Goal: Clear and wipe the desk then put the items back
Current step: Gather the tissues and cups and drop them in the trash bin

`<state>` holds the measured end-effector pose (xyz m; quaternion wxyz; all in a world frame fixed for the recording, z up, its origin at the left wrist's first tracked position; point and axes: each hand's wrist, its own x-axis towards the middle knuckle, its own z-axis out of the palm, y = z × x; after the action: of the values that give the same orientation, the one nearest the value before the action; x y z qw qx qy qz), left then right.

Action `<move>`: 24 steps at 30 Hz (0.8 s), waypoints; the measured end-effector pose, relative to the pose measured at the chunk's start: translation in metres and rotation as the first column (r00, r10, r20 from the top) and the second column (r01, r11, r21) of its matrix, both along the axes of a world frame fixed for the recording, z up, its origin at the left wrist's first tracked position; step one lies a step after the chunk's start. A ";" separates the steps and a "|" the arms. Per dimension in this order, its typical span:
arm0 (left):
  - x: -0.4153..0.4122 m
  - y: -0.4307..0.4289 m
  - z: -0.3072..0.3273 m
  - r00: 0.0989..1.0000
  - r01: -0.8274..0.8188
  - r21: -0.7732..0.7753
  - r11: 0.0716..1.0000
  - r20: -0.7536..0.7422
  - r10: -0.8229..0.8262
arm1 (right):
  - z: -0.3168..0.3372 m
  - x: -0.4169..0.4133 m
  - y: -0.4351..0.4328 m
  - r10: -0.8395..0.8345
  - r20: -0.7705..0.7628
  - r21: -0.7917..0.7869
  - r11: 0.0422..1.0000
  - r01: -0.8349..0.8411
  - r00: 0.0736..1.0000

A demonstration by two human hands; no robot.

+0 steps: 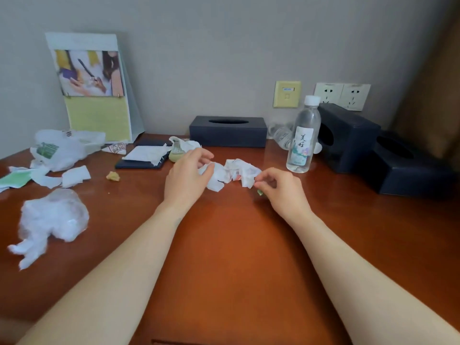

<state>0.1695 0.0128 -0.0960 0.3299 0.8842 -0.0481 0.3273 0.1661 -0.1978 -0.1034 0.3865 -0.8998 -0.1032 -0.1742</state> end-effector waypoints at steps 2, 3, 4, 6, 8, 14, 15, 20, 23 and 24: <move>0.012 -0.010 0.000 0.999 0.042 0.103 0.994 0.012 -0.043 | -0.001 0.016 0.002 -0.020 0.027 0.072 0.997 0.018 0.999; 0.017 -0.014 -0.001 0.998 0.065 0.157 0.985 0.000 -0.066 | -0.002 0.022 0.004 -0.010 0.036 0.078 0.997 0.007 0.999; 0.022 -0.016 0.000 0.996 0.084 0.204 0.975 -0.016 -0.082 | -0.001 0.028 0.007 0.006 0.047 0.067 0.998 -0.010 0.999; 0.028 -0.018 0.000 0.994 0.106 0.266 0.958 -0.050 -0.096 | 0.000 0.037 0.010 0.033 0.069 0.033 0.999 -0.035 0.997; 0.032 -0.018 -0.001 0.989 0.119 0.293 0.949 -0.115 -0.088 | 0.001 0.043 0.013 0.046 0.063 -0.009 0.999 -0.045 0.997; 0.042 -0.011 -0.008 0.942 0.207 0.315 0.926 -0.319 -0.102 | -0.002 0.047 0.015 0.077 -0.107 -0.211 0.973 -0.098 0.991; 0.043 -0.011 -0.008 0.938 0.216 0.334 0.917 -0.333 -0.100 | -0.001 0.046 0.015 0.049 -0.102 -0.240 0.968 -0.072 0.994; 0.039 -0.010 -0.006 0.944 0.192 0.343 0.919 -0.321 -0.078 | 0.003 0.041 0.013 -0.082 0.028 -0.379 0.921 0.087 0.996; 0.036 -0.009 -0.005 0.958 0.140 0.345 0.928 -0.283 -0.039 | 0.004 0.039 0.011 -0.132 0.073 -0.312 0.938 0.149 0.988; 0.036 -0.008 -0.005 0.959 0.124 0.352 0.928 -0.284 -0.020 | 0.005 0.039 0.011 -0.151 0.087 -0.265 0.949 0.169 0.985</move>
<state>0.2057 0.0049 -0.1006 0.1746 0.9645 -0.0947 0.1739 0.2047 -0.1872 -0.0984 0.2408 -0.9434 -0.0655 -0.2185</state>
